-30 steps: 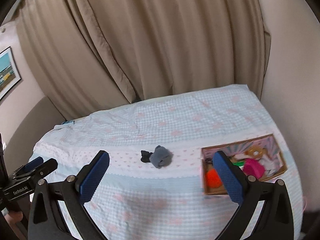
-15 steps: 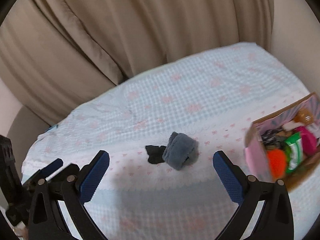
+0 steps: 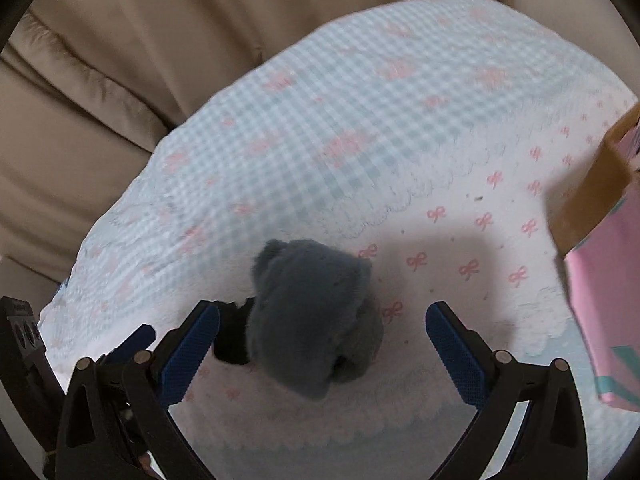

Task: Organize soft objects
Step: 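Grasp the black part of the grey plush with the left tool while the right tool grasps its grey body, then carry the grey plush into the box with both tools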

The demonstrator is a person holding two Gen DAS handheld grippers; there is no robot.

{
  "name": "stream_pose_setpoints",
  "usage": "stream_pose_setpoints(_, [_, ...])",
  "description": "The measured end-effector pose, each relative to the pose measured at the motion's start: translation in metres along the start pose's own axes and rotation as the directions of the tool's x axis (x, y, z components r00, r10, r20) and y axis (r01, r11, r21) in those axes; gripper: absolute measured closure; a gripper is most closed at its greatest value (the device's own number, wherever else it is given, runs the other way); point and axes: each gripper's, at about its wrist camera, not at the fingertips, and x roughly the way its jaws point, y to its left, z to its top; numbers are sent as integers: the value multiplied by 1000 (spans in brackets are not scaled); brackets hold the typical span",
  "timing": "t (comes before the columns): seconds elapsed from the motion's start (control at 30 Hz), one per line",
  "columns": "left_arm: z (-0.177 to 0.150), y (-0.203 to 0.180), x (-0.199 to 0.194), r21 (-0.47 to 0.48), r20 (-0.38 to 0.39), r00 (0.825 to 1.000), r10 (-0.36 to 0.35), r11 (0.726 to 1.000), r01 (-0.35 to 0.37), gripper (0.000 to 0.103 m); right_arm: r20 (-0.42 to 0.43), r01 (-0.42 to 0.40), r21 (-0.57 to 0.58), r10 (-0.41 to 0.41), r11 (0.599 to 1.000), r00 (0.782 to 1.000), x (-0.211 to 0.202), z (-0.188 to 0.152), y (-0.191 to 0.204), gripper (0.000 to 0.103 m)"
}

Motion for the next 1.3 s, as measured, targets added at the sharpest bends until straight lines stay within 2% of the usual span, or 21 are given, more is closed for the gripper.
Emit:
stream_pose_setpoints(0.23, [-3, -10, 37, 29, -61, 998, -31, 999, 33, 41, -69, -49, 52, 52, 997, 996, 32, -6, -8, 31])
stream_pose_setpoints(0.37, [-5, -14, 40, 43, -59, 998, -16, 999, 19, 49, -71, -63, 52, 66, 997, 995, 37, -10, -5, 39])
stream_pose_setpoints(0.6, [-4, -16, 43, 47, -74, 997, -21, 999, 25, 81, -70, -60, 47, 63, 997, 996, 36, -11, -3, 47])
stream_pose_setpoints(0.77, [-5, -19, 41, 60, -81, 996, -22, 998, 27, 89, -71, -59, 41, 62, 997, 996, 35, -9, -1, 52])
stream_pose_setpoints(0.97, [-5, -15, 29, 46, -75, 997, -15, 999, 19, 90, -57, -69, 42, 72, 997, 996, 26, -4, -2, 54])
stream_pose_setpoints(1.1, [-4, -8, 10, 12, -74, 997, -12, 1000, 13, 90, -48, -81, 47, 84, 996, 995, 10, -1, 0, 54])
stream_pose_setpoints(1.3, [8, -8, -43, -35, -50, 999, -7, 999, 5, 90, -24, -99, 52, 100, 994, 995, -31, 5, 8, 54])
